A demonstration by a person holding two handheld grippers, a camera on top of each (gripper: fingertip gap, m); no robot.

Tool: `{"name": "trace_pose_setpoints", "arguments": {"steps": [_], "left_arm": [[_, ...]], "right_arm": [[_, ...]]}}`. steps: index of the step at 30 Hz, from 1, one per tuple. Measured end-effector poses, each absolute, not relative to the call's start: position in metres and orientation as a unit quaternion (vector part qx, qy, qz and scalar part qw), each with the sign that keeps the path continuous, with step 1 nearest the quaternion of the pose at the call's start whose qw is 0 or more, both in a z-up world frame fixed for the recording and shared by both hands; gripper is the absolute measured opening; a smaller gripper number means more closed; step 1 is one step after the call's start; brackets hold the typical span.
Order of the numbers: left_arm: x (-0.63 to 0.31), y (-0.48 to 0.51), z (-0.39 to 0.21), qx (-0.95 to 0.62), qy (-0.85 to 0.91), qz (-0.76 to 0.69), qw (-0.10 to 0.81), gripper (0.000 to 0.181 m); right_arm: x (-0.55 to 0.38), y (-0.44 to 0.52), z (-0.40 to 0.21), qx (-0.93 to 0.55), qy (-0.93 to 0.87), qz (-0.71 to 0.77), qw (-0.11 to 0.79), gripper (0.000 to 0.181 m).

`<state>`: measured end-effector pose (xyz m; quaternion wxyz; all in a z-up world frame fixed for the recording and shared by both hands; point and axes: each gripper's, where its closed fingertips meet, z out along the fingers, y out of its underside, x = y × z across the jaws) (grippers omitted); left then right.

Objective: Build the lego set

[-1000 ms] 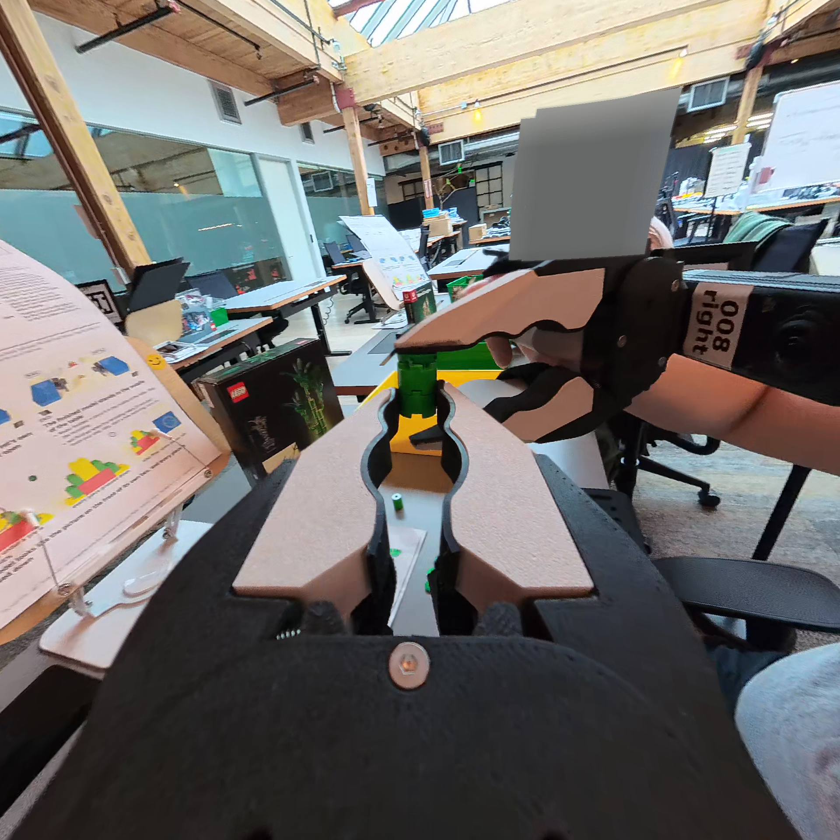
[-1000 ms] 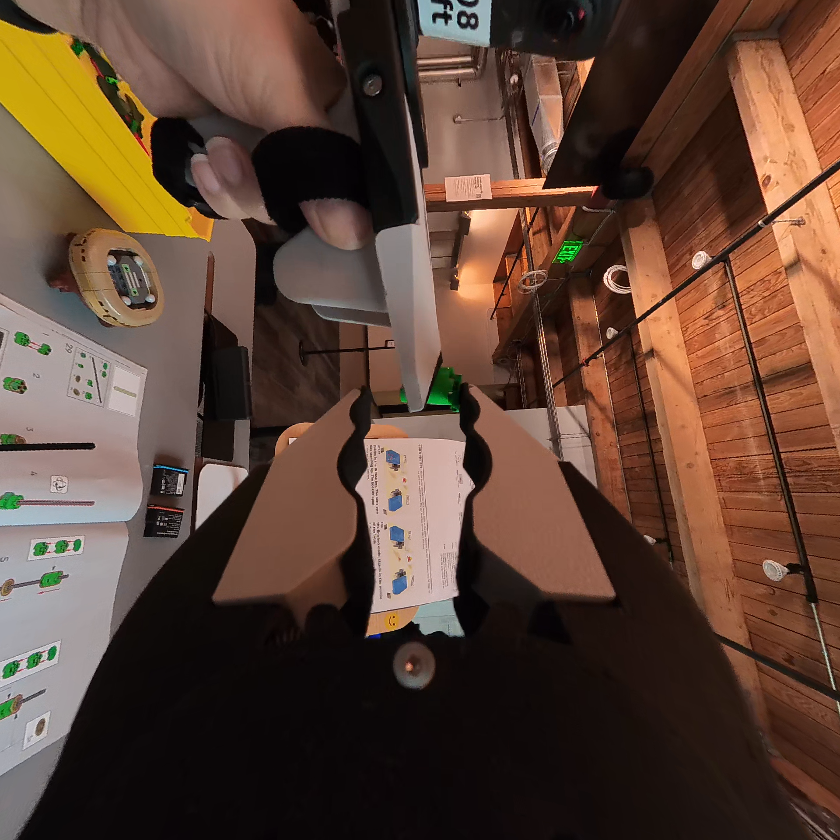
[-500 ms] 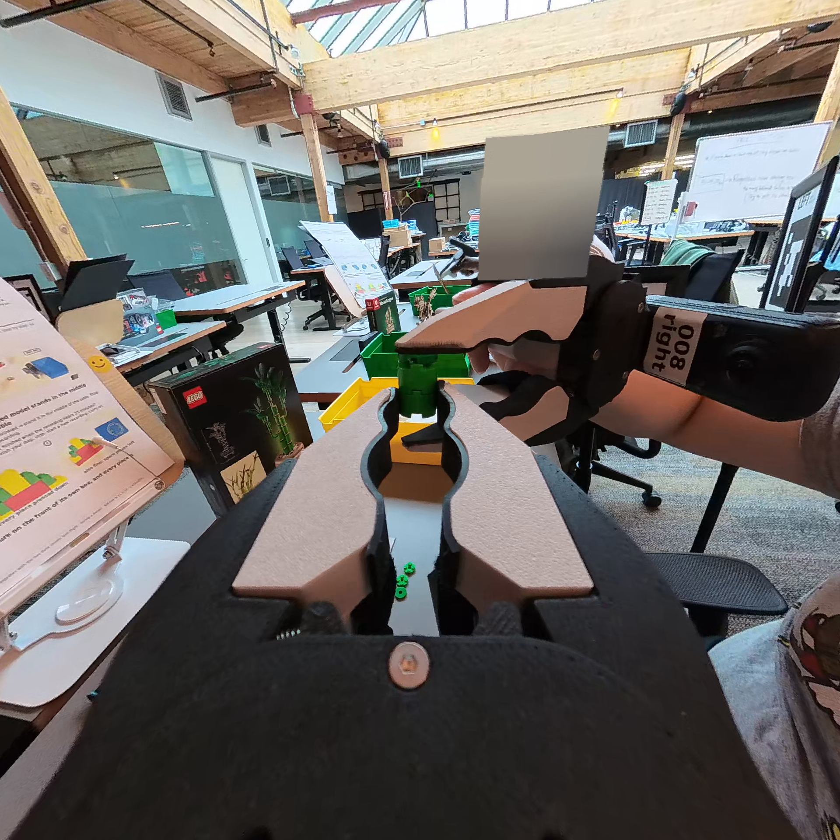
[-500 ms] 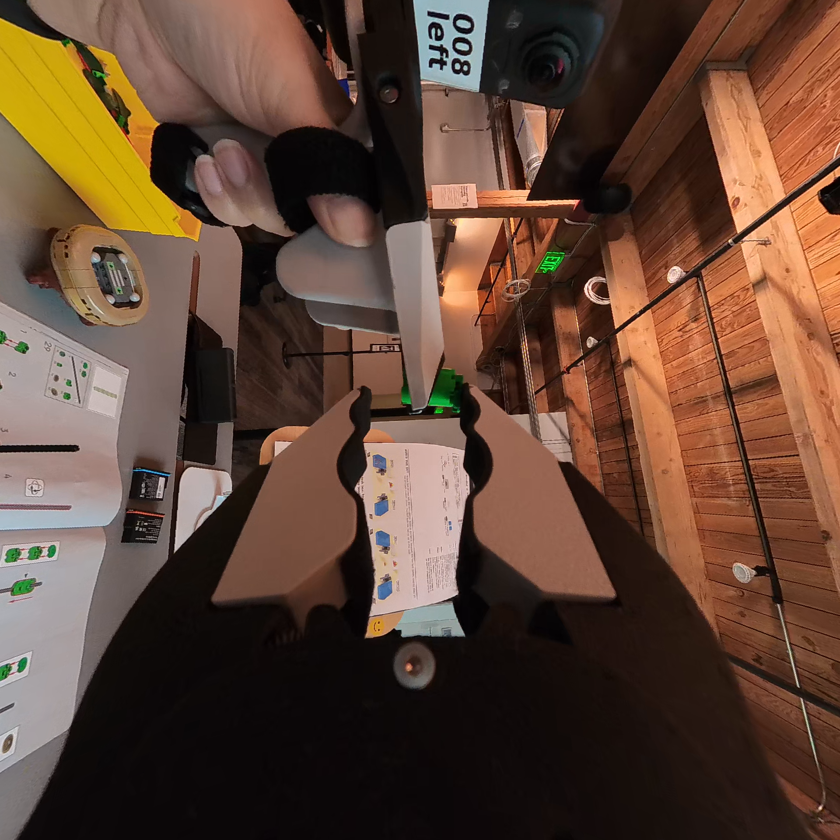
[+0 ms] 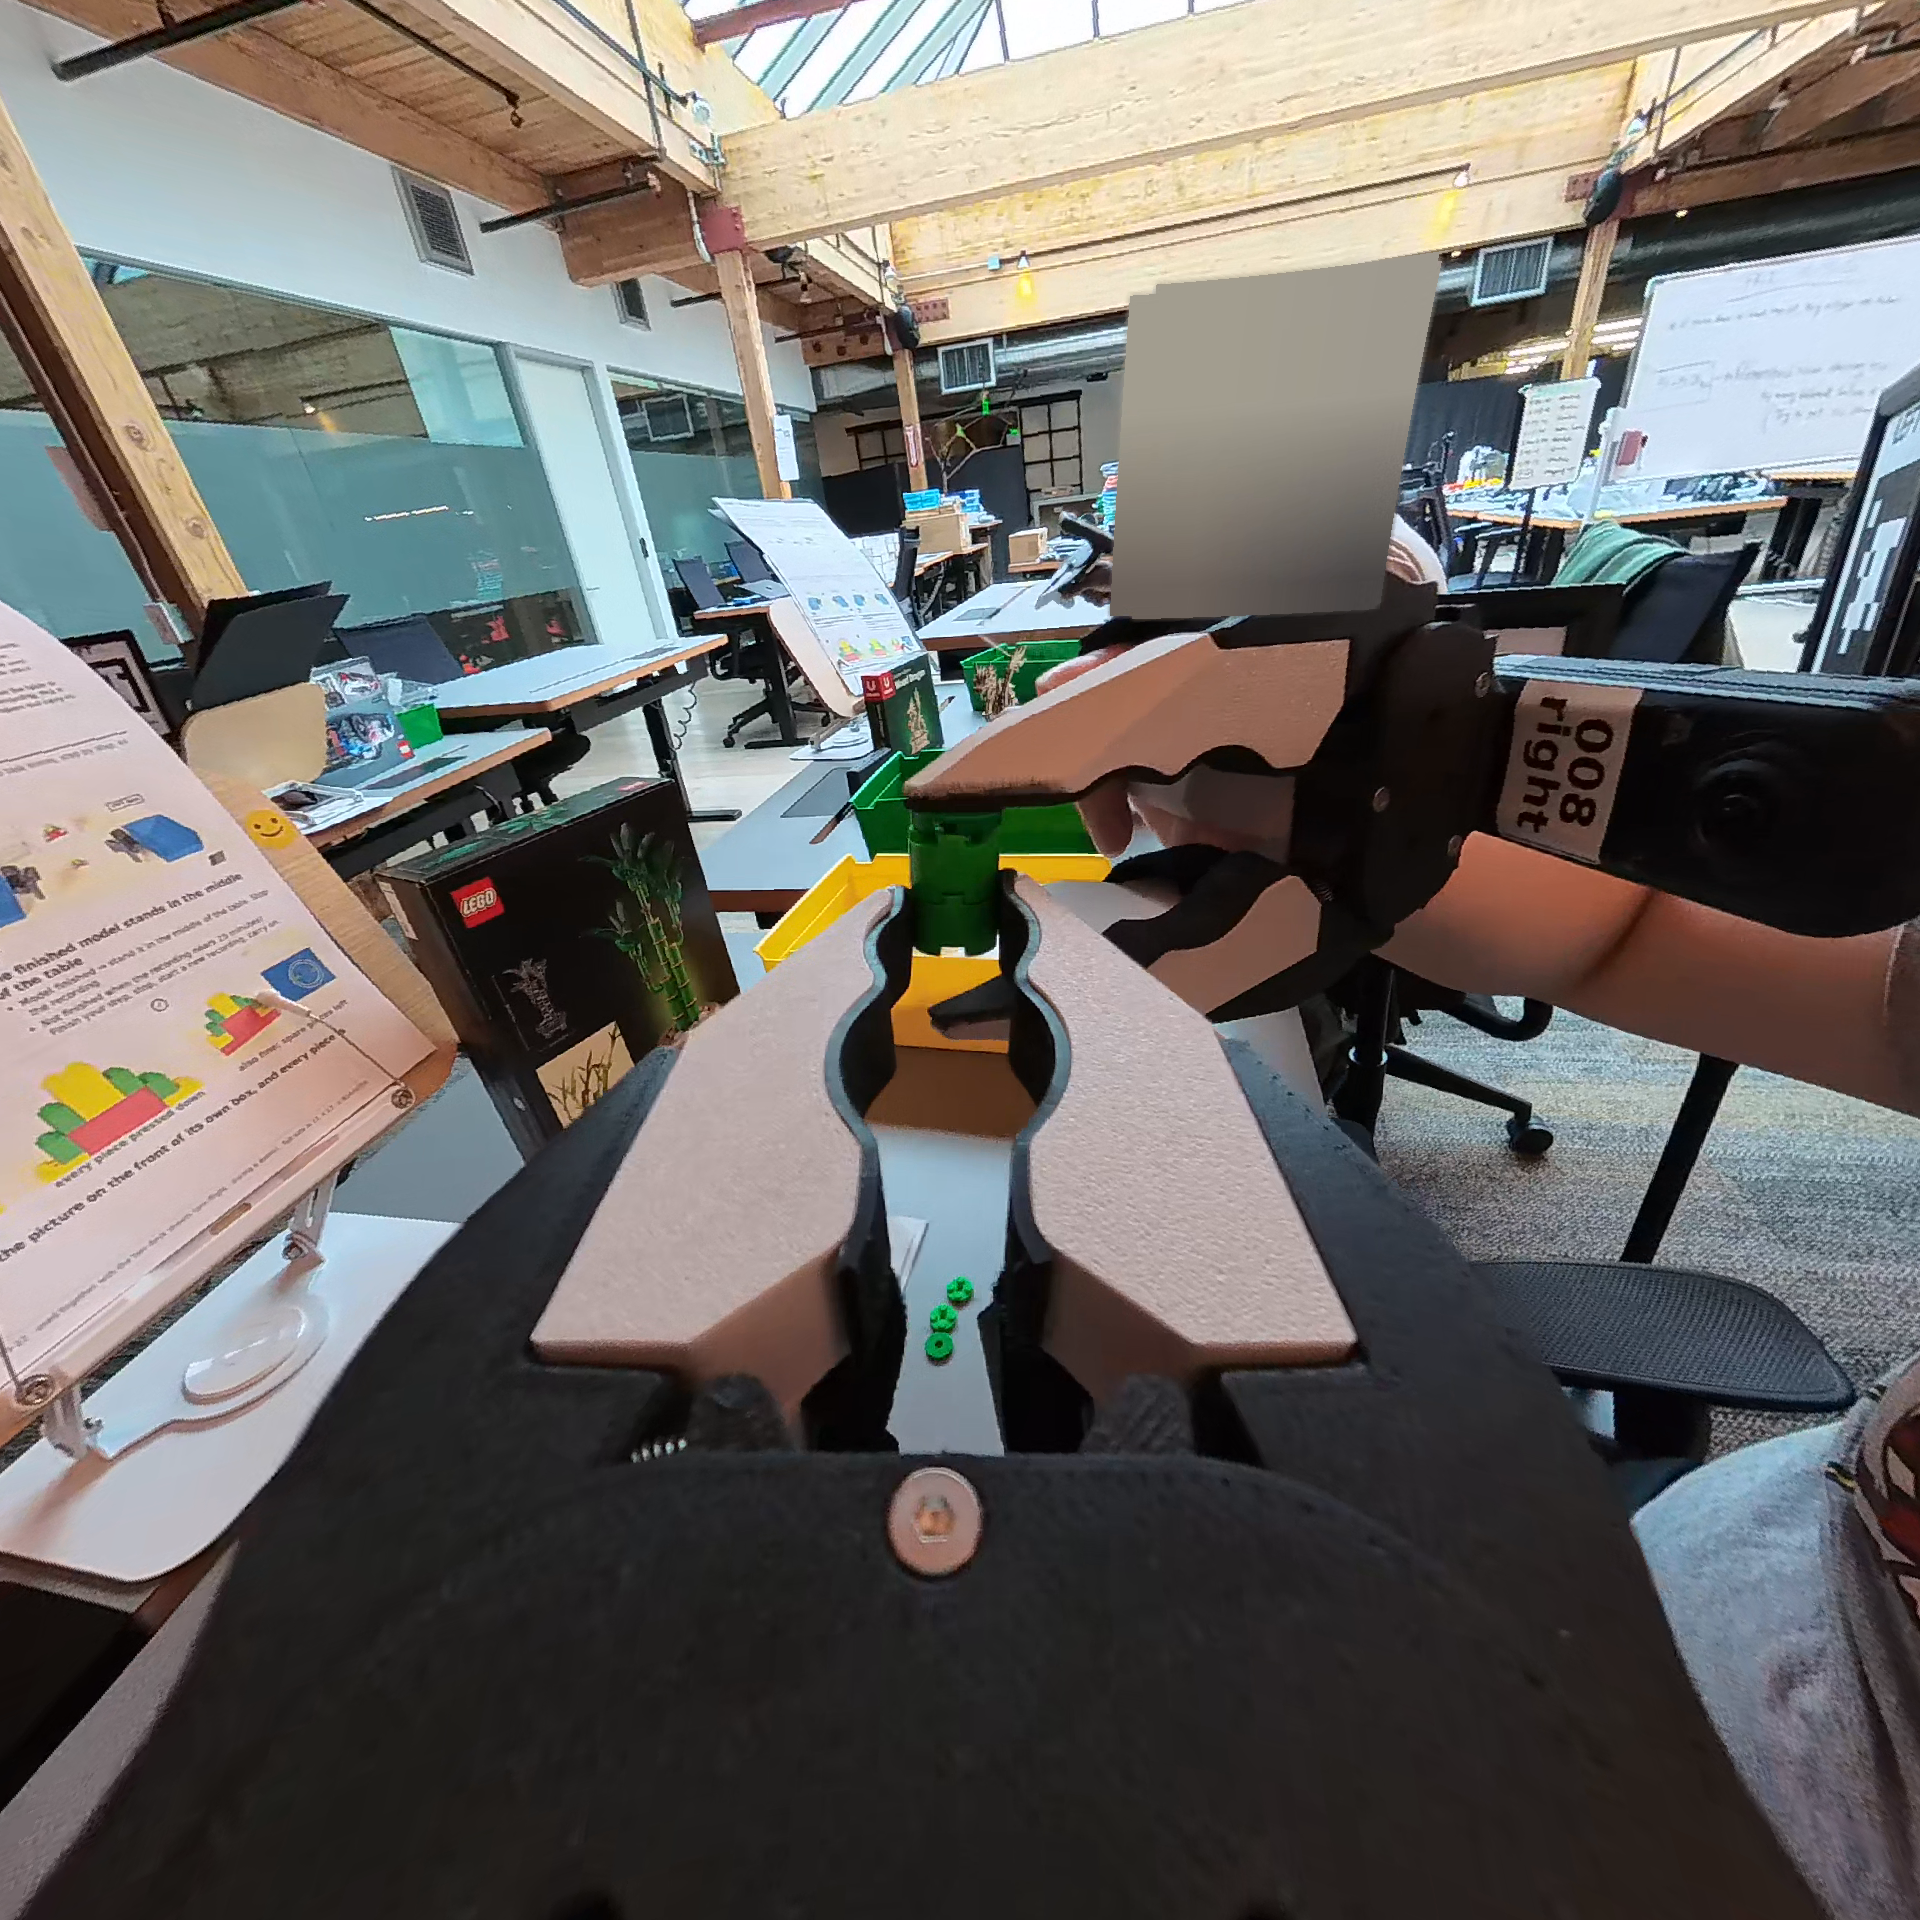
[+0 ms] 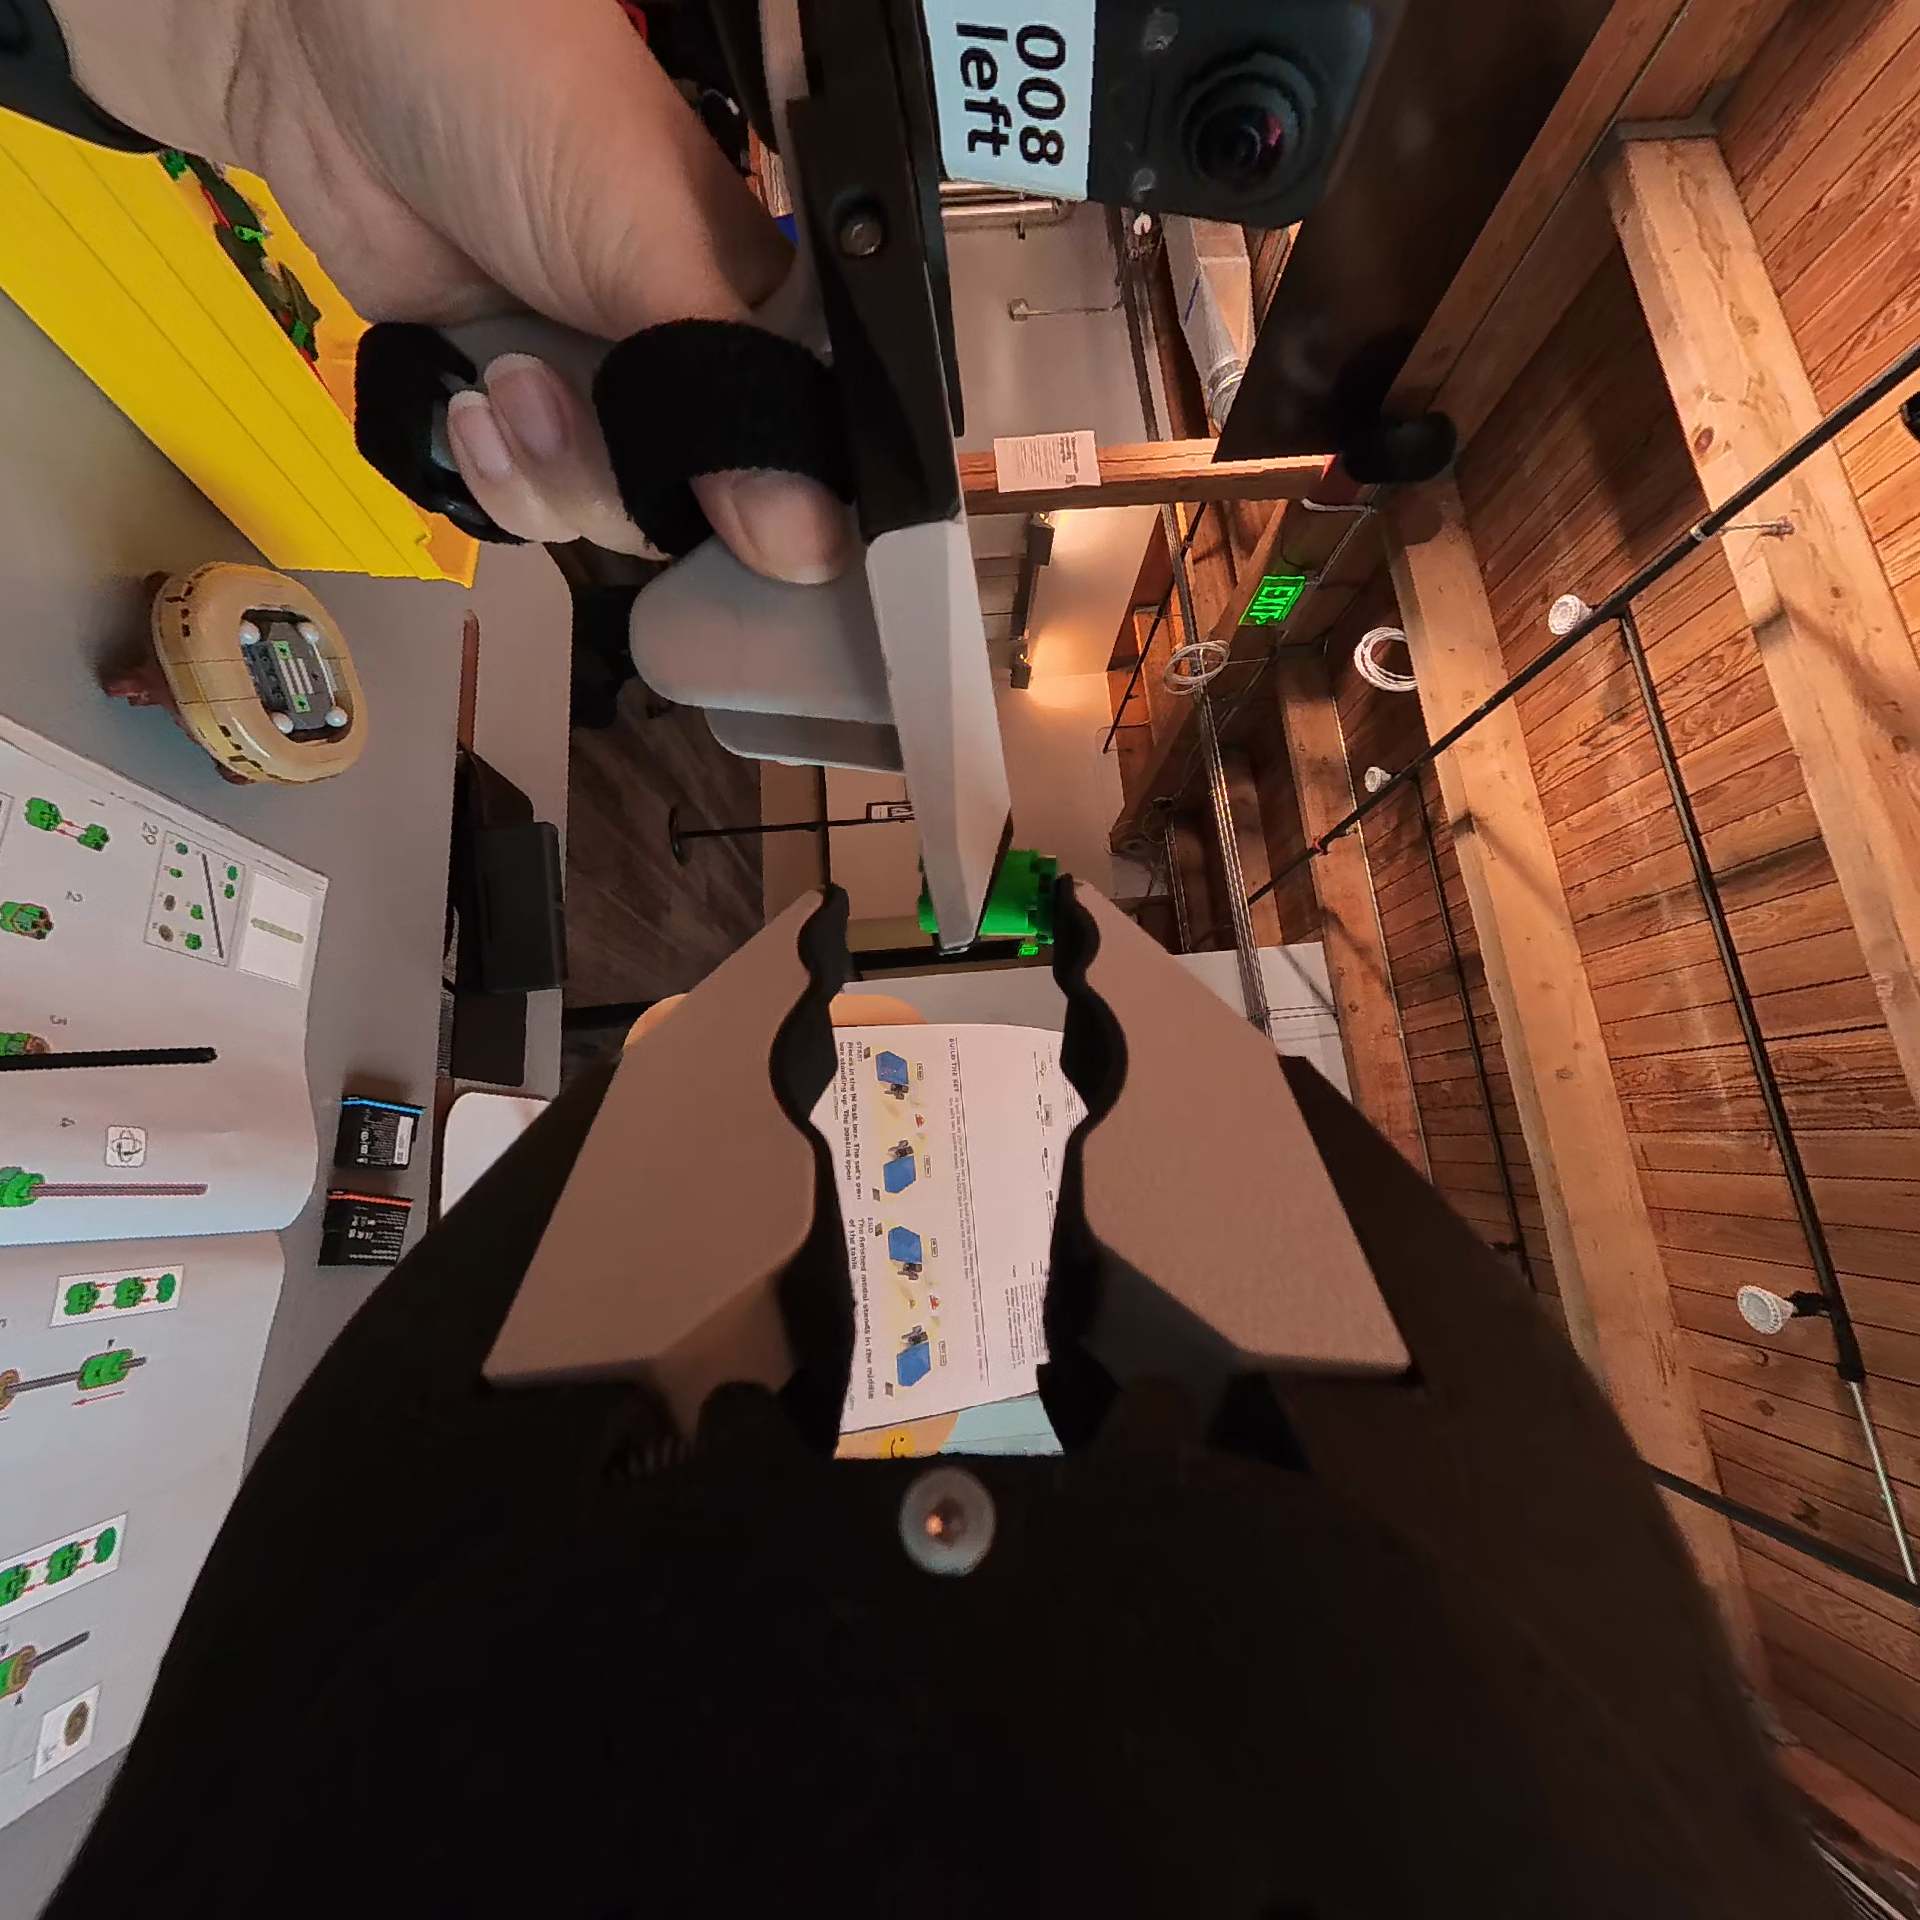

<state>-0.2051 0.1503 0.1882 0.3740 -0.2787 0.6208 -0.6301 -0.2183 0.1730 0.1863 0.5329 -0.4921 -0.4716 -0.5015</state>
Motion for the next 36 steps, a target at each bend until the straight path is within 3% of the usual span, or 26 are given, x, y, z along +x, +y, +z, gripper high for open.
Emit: {"name": "trace_pose_setpoints", "arguments": {"steps": [36], "left_arm": [[-0.2058, 0.1457, 0.1869, -0.264, 0.633, -0.614, 0.391, 0.012]], "right_arm": [[-0.2209, 0.1686, 0.1856, -0.492, -0.479, -0.479, 0.547, 0.039]]}}
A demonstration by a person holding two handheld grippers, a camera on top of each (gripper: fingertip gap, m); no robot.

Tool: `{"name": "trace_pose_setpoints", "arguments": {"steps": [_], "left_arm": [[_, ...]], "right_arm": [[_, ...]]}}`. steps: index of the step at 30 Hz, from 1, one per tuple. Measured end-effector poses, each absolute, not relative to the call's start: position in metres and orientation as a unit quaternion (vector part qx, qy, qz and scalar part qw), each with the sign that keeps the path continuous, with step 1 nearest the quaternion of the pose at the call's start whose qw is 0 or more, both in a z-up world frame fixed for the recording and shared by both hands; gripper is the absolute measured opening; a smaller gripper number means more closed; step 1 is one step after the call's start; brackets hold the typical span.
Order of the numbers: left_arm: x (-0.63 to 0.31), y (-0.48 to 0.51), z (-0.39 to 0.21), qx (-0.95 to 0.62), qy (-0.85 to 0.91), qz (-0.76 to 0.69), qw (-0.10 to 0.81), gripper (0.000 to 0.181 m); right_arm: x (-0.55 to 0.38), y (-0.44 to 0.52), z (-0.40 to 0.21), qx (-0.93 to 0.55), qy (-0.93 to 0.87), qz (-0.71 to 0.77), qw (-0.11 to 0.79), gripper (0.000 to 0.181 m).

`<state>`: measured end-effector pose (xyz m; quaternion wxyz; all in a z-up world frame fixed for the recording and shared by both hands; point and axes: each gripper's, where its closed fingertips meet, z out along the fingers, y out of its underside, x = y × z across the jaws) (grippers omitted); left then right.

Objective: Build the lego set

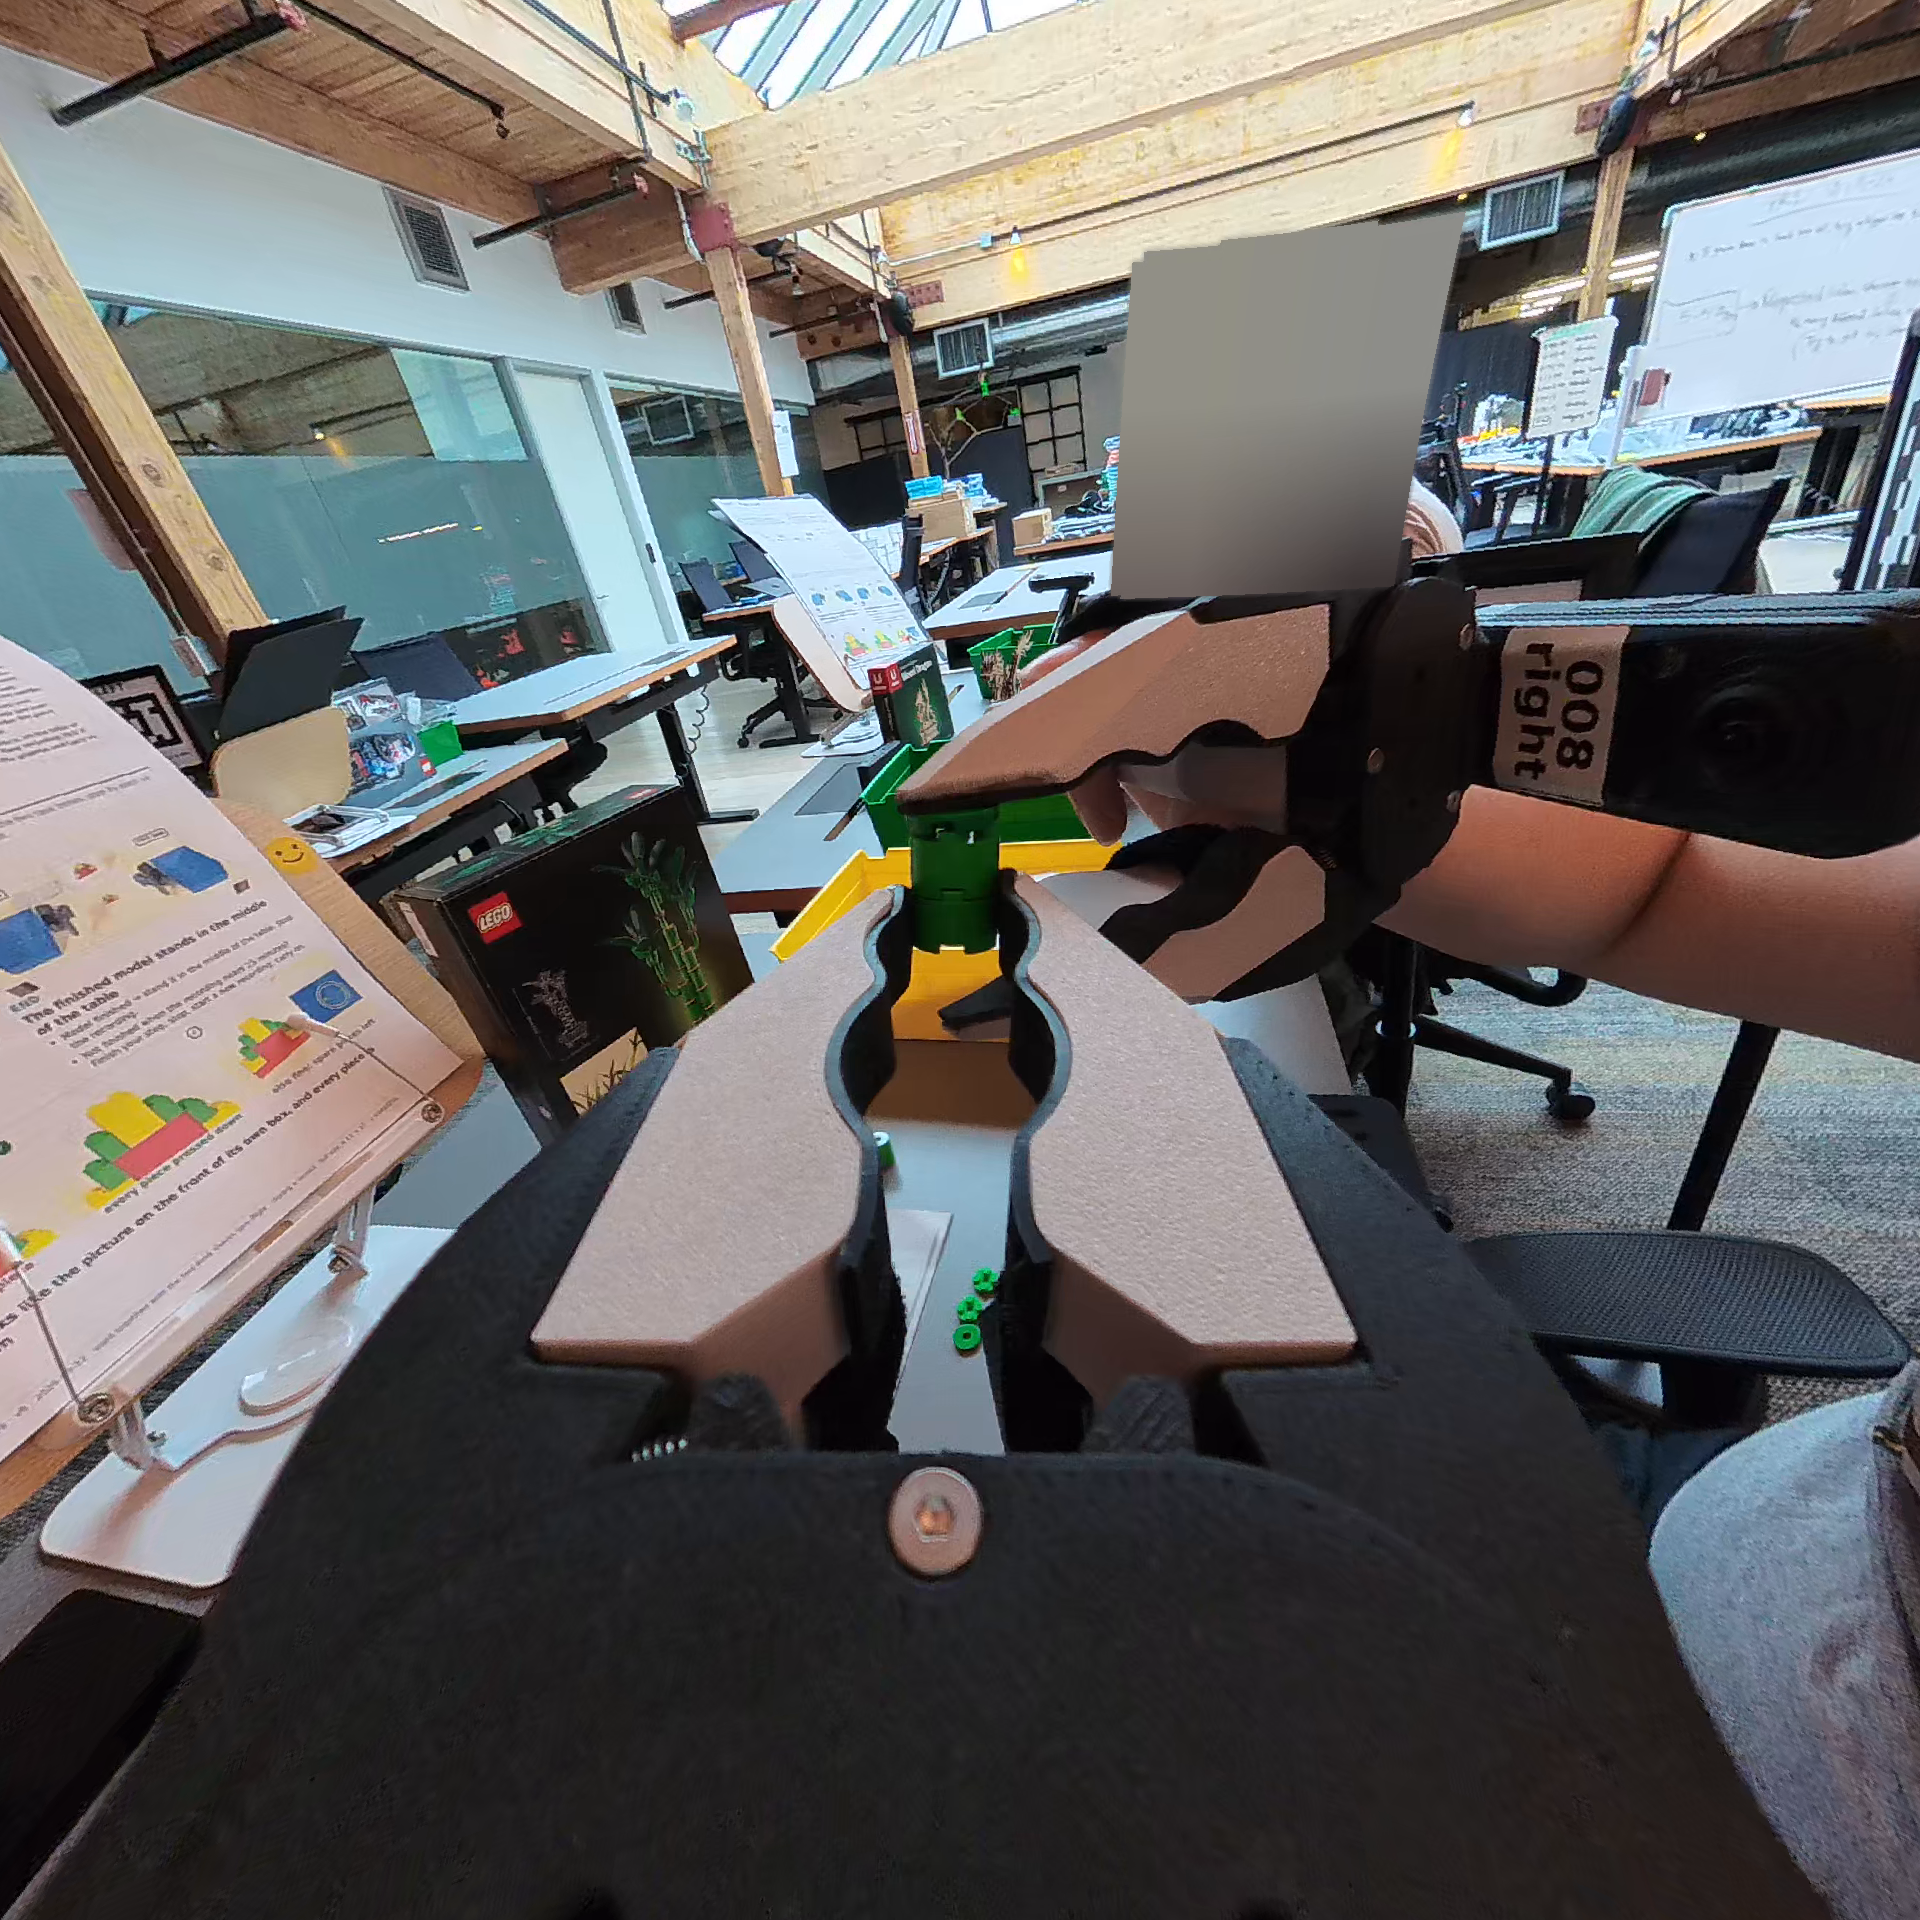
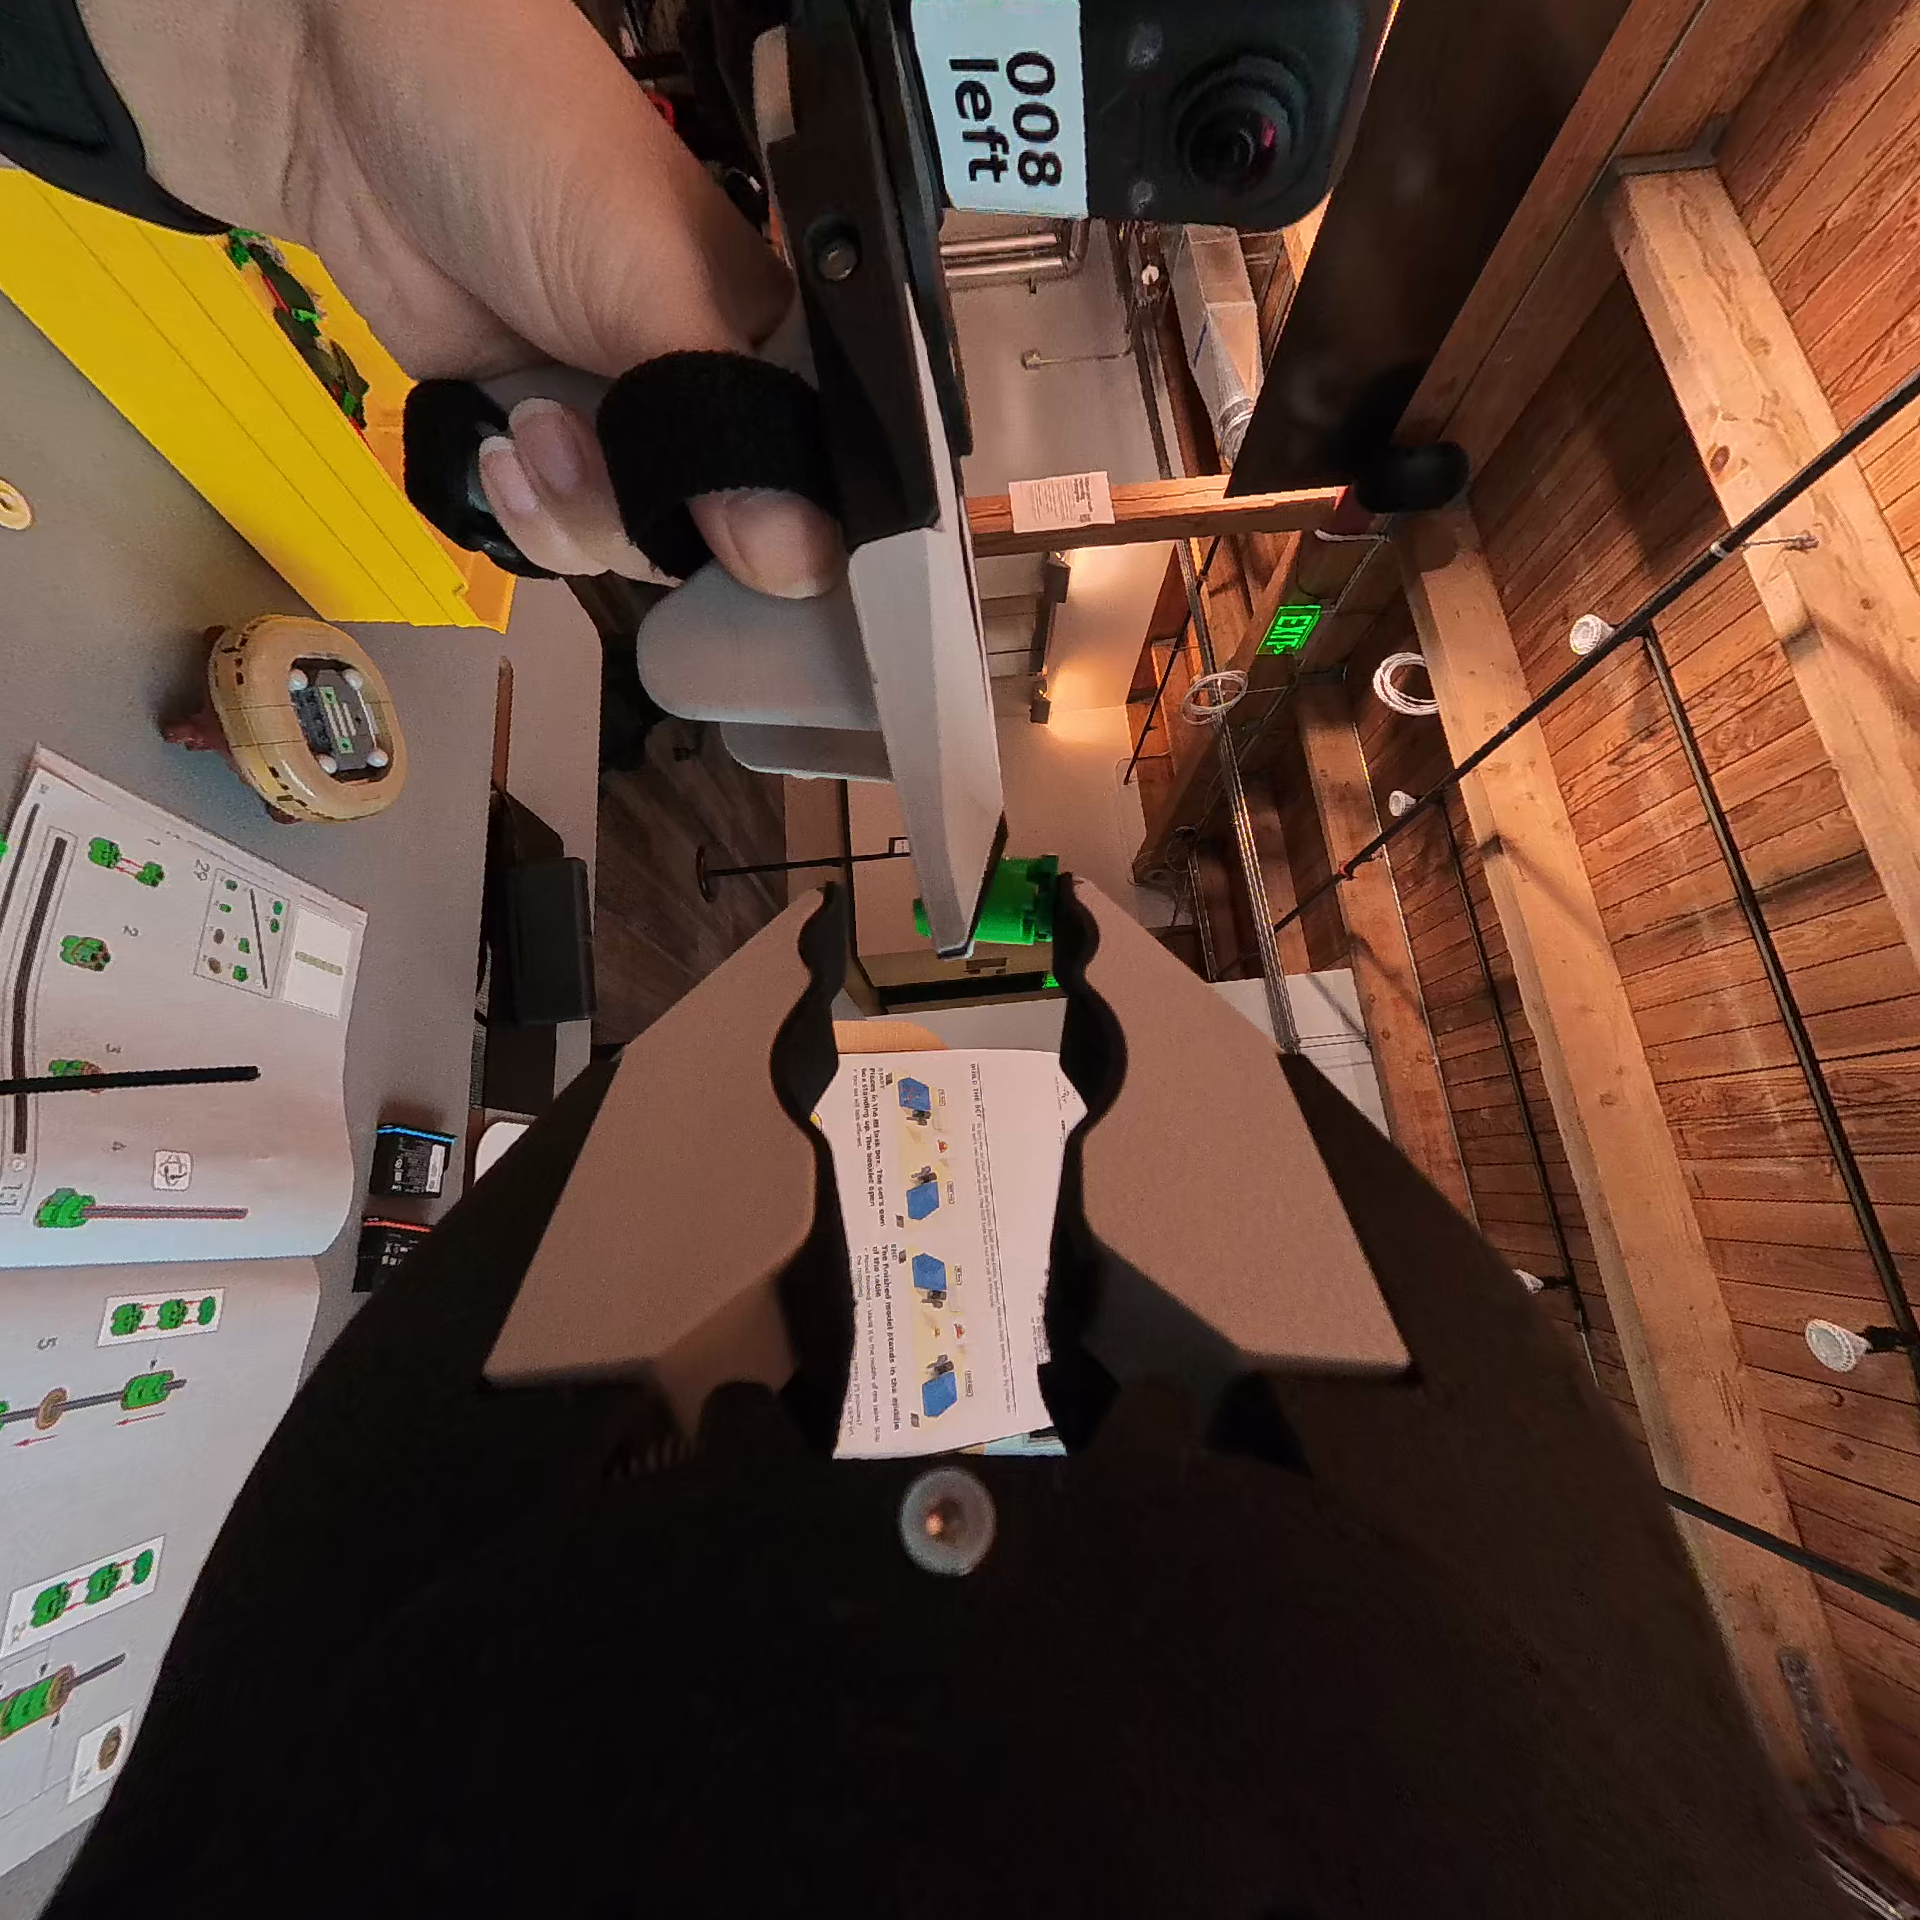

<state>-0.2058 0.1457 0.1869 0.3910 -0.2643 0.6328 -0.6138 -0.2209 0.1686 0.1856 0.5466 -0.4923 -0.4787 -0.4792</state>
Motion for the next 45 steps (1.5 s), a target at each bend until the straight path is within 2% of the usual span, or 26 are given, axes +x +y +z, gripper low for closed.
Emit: {"name": "trace_pose_setpoints", "arguments": {"steps": [27, 38, 45], "left_arm": [[-0.203, 0.151, 0.188, -0.274, 0.625, -0.597, 0.421, 0.012], [-0.186, 0.159, 0.171, -0.327, 0.635, -0.576, 0.397, 0.012], [-0.178, 0.166, 0.163, -0.346, 0.641, -0.543, 0.418, 0.012]], "right_arm": [[-0.220, 0.166, 0.189, -0.489, -0.447, -0.493, 0.564, 0.035], [-0.201, 0.173, 0.174, -0.516, -0.450, -0.504, 0.526, 0.031], [-0.193, 0.176, 0.166, -0.534, -0.450, -0.504, 0.508, 0.032]]}}
